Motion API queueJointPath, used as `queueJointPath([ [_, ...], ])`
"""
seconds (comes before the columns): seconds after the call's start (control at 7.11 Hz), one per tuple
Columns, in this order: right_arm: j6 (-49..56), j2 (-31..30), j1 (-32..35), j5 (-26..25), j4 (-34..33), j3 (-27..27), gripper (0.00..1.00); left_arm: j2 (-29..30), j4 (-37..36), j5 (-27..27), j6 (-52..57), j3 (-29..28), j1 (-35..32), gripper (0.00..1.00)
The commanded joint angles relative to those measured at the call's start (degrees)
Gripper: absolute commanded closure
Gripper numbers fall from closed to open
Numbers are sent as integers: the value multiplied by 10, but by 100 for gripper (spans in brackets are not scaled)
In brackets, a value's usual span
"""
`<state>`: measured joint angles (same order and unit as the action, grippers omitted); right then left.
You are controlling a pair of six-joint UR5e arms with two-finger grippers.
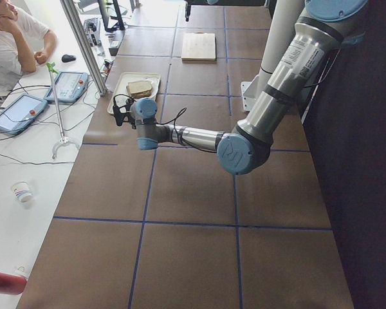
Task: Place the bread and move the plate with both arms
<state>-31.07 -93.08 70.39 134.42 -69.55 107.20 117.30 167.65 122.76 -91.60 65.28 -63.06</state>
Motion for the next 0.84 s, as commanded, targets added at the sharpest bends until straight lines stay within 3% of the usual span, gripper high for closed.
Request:
queueJointPath([
  [0.0, 96, 4, 39, -10, -84, -2, 1, -64, -48, 45, 213, 6, -74, 25],
  [0.42, 100, 0, 55, -7, -94, -12, 0, -104, -214, 64, 554, 9, -169, 25],
  [0.7, 168, -11, 89, 0, -127, -11, 1, -126, -348, 55, 738, 30, -204, 25],
])
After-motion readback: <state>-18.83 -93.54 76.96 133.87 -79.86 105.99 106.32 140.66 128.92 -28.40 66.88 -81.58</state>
